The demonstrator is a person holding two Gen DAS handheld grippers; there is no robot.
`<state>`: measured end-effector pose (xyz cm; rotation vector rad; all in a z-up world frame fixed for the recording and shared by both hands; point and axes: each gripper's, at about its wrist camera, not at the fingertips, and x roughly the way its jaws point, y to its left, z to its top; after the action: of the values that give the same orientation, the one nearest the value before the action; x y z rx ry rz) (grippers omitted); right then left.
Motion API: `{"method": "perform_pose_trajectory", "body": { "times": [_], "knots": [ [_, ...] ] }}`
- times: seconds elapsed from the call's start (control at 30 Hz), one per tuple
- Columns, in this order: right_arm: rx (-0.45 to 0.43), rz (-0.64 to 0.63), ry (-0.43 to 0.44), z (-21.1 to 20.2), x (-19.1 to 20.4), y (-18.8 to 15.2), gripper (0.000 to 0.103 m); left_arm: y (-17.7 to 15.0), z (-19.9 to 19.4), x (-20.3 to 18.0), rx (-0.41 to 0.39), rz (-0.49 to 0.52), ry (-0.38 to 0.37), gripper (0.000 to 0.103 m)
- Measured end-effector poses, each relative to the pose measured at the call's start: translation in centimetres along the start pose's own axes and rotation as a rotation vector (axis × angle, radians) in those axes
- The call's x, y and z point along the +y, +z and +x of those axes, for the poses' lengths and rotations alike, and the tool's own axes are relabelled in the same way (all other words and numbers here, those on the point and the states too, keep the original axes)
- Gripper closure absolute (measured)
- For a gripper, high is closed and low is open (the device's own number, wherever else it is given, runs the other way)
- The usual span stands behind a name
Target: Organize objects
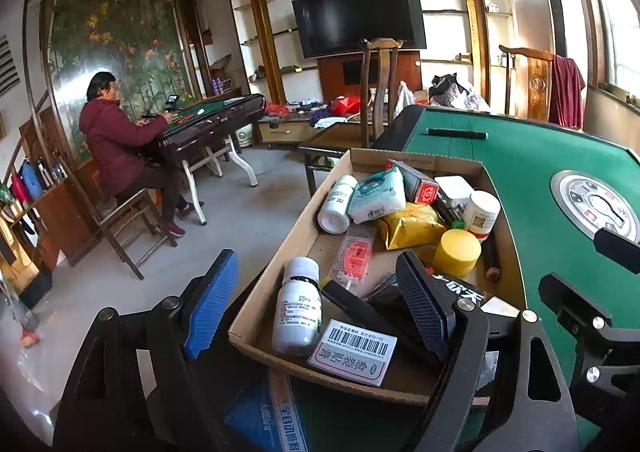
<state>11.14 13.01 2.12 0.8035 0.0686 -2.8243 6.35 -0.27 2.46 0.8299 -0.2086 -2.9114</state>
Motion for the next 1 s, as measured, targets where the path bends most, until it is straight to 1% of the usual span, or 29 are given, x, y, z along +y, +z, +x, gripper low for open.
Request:
{"method": "perform_pose_trajectory", "body": {
  "times": [0.2,0.5,0.6,1.0],
  "knots": [
    [0.001,0.001,-0.003,0.0,0.0,-0.1,0.025,-0.1,0.7,-0.1,0.017,0.001,0.001,0.021],
    [0.017,0.01,0.001,0.1,-0.1,-0.4,0.025,0.2,0.9,-0.4,0.014,-0.001,-0.001,0.021],
    [0.017,0.011,0.0,0.1,-0.1,-0.4,0.025,0.1,1.1,-0.4,0.024,-0.005,-0.016,0.021],
    [0.015,0.01,0.001,0.2,-0.1,-0.2,0.025,0.1,1.3,-0.5,0.023,-0.001,-0.012,0.021]
  ]
}}
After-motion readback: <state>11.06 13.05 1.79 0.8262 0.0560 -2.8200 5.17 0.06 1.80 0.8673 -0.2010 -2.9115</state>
